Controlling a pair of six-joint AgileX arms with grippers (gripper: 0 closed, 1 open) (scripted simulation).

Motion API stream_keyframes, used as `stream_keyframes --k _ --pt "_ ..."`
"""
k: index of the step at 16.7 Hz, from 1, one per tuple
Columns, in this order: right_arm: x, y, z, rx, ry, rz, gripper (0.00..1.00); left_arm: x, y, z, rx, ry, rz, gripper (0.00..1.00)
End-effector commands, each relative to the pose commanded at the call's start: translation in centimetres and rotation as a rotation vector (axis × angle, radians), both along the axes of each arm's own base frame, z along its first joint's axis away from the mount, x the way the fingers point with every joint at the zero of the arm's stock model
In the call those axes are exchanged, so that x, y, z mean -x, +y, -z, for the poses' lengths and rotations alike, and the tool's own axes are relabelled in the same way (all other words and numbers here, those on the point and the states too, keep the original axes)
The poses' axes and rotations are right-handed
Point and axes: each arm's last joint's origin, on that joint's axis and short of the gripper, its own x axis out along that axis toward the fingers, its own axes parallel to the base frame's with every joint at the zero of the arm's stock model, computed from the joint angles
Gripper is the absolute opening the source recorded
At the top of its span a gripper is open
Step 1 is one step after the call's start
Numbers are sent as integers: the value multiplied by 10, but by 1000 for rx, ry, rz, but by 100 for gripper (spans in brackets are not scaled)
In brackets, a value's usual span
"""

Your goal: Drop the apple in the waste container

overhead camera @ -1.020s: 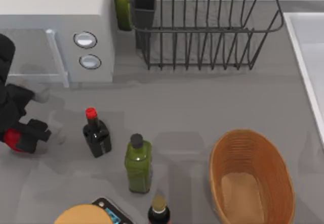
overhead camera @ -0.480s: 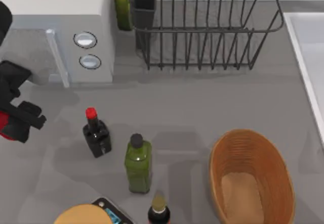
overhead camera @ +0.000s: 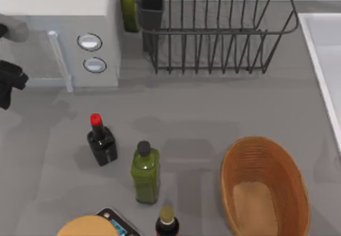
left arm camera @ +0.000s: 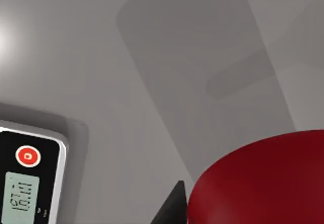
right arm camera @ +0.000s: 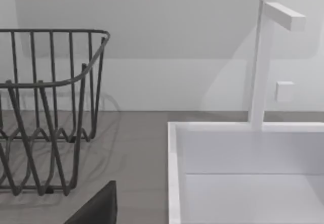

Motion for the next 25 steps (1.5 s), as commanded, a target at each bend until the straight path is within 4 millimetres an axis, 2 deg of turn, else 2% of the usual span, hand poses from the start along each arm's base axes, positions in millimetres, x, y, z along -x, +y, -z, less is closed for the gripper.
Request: stream_keyframes --k 7,11,15,18,22,25 --pt "0 0 0 0 0 0 100 -2 2 1 -4 14 -9 0" --pt "0 0 0 0 0 0 100 -7 -17 -7 -36 -2 -46 0" --pt "0 0 0 0 0 0 100 -20 -58 -15 -104 1 -187 0" --pt "0 0 0 0 0 0 100 -31 -98 -14 -172 10 -374 0" --pt "0 0 0 0 0 0 100 -38 -163 0 -268 -15 -710 0" --pt "0 0 0 0 0 0 100 -33 -219 3 -269 -109 -1003 0"
